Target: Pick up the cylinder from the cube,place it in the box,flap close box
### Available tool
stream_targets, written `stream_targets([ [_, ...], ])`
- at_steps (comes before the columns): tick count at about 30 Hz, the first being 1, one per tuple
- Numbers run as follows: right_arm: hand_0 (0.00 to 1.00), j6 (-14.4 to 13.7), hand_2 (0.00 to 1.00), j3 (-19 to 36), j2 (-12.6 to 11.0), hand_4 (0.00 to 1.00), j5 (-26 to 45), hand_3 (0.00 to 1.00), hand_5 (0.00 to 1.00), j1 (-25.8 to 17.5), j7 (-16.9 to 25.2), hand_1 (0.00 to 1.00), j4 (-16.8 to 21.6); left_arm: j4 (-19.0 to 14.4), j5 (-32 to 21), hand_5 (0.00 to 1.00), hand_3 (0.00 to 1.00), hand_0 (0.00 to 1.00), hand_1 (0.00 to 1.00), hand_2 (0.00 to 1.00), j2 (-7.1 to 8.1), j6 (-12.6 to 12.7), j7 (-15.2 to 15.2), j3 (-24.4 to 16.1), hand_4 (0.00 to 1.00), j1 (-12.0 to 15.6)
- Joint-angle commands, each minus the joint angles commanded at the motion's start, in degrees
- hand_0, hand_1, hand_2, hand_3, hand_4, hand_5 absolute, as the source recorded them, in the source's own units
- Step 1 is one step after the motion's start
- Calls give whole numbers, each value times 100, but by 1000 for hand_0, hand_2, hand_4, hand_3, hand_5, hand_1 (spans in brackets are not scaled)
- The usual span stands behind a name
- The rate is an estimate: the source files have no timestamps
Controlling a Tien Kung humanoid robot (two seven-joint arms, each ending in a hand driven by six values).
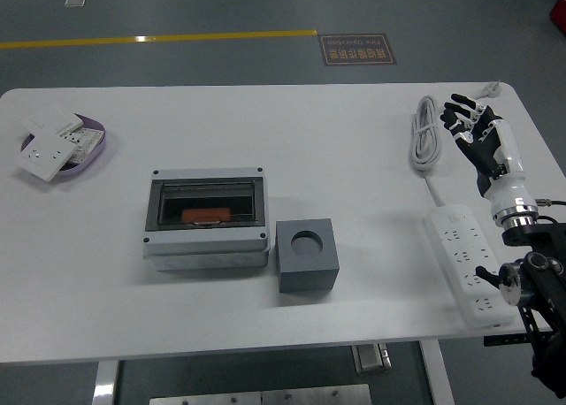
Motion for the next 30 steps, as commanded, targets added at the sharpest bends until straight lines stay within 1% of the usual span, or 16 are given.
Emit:
stream_targets([
  [3,756,-17,727,1,-11,801,-85,730,384,23,-7,709,19,0,-40,168,565,604,594,574,-25,9,1,28,587,20],
  [4,754,-25,727,4,-8,809,-129,723,359,32,-12,710,28,0,-46,171,566,605,596,574,-32,11,1,31,590,21],
  [9,754,-45,727,76,1,809,-237,723,359,23,-14,710,61,0,-105,171,566,605,596,574,-45,21,-14,65,590,5],
  [10,756,-49,727,111,1,817,-250,721,332,15,-12,710,66,0,-126,172,567,605,596,575,-45,23,-19,76,593,2],
  [15,756,-72,727,247,-9,817,-279,721,332,-10,-2,710,82,0,-164,172,567,605,596,575,-45,34,-18,92,593,11],
  [16,754,-76,728,278,-14,818,-288,717,358,-16,0,712,89,0,-172,173,568,605,596,575,-46,37,-17,93,595,15],
  [20,754,-99,728,358,-32,818,-337,717,358,-32,5,712,115,0,-191,173,568,605,596,575,-51,44,-16,91,595,18],
  [30,758,-367,727,440,-99,832,-1128,716,358,-7,-115,715,299,0,-192,174,568,606,597,575,-99,55,-10,42,596,10],
])
